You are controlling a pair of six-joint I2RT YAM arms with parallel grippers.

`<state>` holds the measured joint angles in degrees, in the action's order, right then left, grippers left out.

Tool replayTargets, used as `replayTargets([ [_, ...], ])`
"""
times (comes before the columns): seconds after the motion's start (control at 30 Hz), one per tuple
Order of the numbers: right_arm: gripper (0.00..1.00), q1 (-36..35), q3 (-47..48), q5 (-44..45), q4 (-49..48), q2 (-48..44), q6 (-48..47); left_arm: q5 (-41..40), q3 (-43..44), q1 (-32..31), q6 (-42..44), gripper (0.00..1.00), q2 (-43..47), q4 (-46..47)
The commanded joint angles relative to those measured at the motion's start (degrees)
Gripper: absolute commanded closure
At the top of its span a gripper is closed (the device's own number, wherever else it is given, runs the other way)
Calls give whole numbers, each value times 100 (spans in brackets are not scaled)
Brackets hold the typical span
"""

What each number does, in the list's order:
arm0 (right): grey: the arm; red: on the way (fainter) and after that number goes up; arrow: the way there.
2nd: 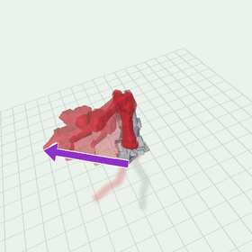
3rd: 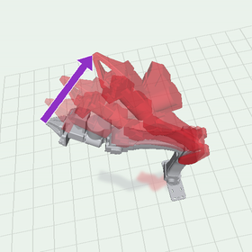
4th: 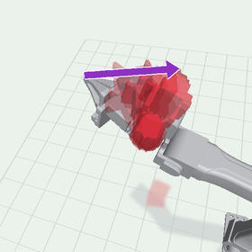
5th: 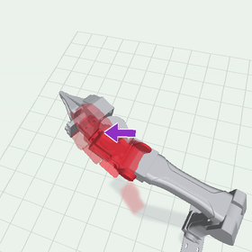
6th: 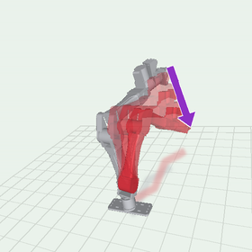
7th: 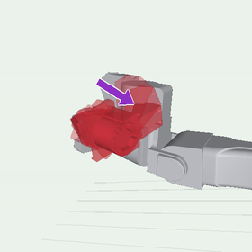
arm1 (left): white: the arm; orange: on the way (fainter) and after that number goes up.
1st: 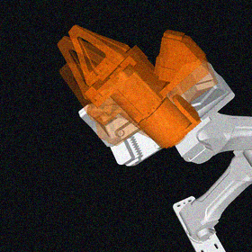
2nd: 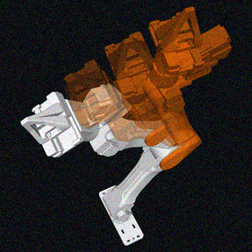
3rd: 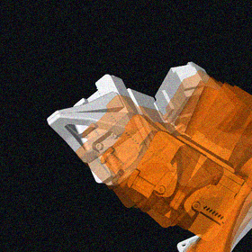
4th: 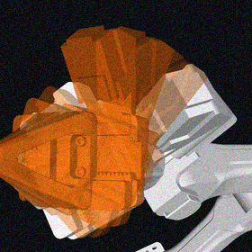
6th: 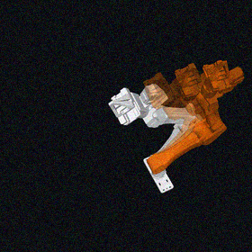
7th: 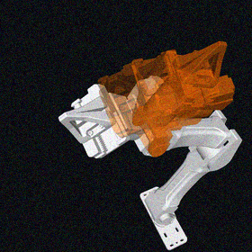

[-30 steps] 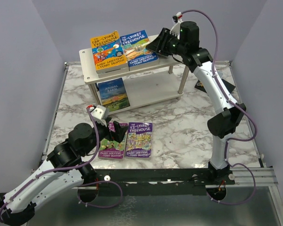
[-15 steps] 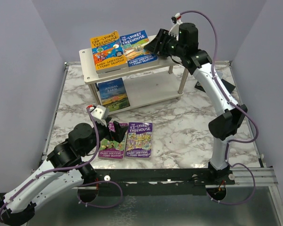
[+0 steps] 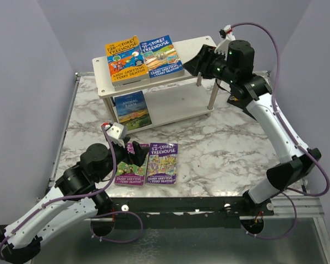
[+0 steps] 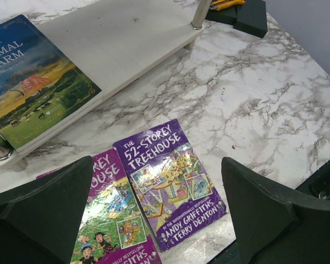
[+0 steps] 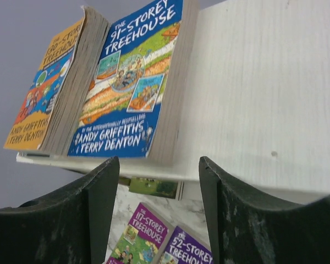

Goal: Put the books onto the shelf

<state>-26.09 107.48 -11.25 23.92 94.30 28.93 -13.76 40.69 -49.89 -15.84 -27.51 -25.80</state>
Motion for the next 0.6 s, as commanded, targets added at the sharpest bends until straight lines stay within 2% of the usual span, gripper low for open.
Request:
replayTargets([
  [0.0,36,-19,-1003,369,-94,-1136,-252,11,-52,7,-96,1,-83,98],
  [0.3,34,-19,-3288,379,130,-3111,14,-15,71,14,-438,1,-451,40],
  [0.57,34,-19,-5088,-578,91,-3754,343,-214,-108,14,-1147,1,-1077,31],
])
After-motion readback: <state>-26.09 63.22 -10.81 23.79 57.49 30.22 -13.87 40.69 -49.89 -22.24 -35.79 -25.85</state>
